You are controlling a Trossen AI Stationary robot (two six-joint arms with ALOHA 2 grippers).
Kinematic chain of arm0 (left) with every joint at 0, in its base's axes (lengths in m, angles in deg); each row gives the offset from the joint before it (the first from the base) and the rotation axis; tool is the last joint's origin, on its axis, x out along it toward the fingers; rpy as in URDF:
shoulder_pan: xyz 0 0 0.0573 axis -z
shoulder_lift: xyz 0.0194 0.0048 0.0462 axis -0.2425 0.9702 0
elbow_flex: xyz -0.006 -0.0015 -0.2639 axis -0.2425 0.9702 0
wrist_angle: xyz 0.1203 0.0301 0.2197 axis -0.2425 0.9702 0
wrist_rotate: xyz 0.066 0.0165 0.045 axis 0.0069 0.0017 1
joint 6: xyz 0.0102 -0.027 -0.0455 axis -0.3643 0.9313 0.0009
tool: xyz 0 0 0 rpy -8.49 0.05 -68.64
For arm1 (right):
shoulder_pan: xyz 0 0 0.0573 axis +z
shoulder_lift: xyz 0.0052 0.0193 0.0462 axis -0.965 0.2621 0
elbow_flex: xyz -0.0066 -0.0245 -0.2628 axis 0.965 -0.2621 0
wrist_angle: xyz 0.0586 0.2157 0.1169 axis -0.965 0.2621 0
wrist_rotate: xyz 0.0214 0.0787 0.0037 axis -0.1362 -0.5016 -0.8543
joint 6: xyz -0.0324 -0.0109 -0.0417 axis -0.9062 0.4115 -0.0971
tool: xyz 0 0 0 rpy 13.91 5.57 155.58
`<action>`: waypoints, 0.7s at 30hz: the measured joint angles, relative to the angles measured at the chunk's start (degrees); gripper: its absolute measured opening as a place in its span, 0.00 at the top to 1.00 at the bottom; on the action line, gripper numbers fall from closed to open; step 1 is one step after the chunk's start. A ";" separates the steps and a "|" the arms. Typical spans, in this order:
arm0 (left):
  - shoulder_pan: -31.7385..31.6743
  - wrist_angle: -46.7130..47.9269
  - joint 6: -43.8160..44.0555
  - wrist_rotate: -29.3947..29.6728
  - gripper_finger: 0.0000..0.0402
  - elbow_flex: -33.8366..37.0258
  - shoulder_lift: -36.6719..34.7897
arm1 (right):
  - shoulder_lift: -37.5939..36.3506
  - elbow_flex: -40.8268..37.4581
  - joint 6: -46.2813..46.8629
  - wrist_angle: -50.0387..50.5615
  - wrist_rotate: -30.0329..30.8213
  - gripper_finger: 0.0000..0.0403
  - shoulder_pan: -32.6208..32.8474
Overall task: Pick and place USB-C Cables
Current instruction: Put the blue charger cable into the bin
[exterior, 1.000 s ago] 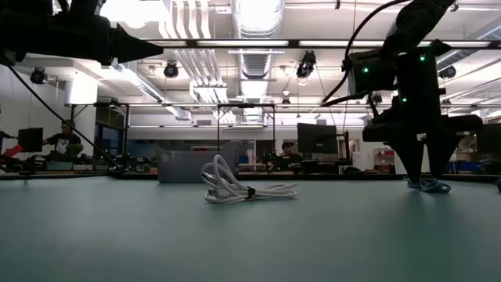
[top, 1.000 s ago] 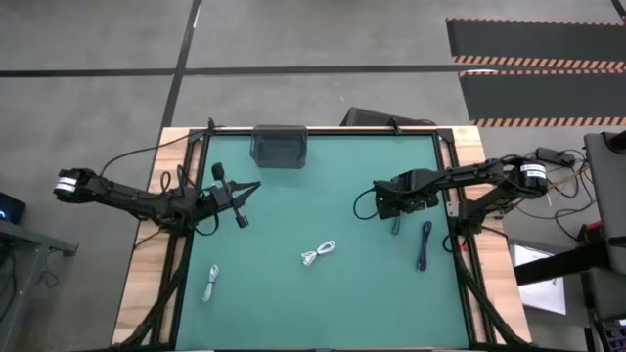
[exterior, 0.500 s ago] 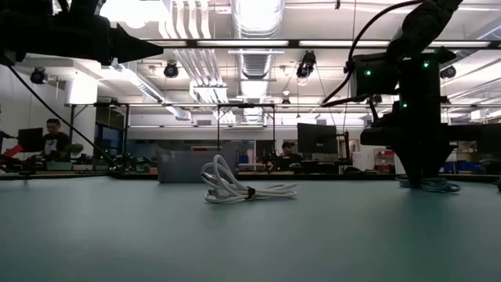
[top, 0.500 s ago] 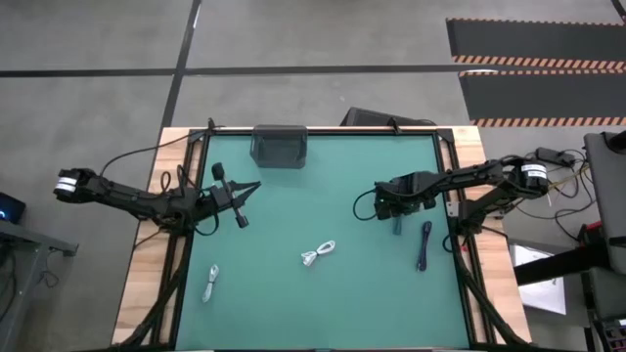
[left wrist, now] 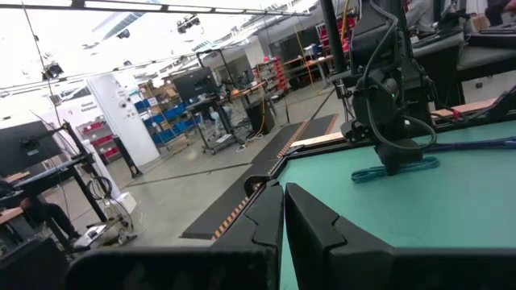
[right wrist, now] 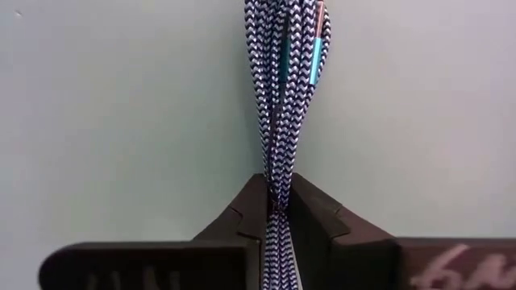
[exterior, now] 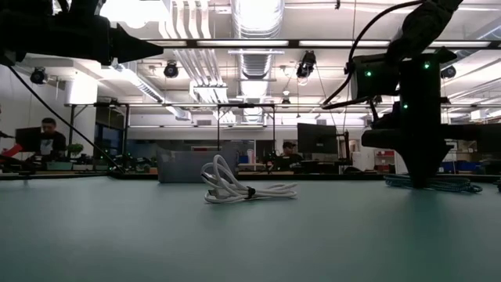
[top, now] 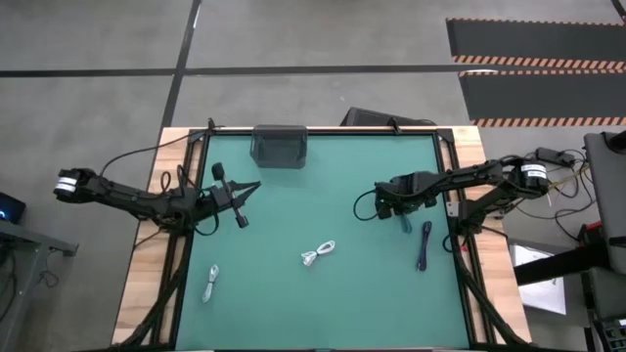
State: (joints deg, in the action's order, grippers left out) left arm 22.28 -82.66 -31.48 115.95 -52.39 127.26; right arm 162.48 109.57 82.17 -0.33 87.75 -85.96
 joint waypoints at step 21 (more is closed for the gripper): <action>0.02 -6.38 -10.07 0.02 1.00 -0.02 -3.03 | 0.00 15.09 -15.81 2.66 6.83 0.93 -0.28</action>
State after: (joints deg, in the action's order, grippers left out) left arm 22.31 -89.04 -41.55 115.96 -52.41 124.24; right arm 162.48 124.66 66.36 2.33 94.58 -86.25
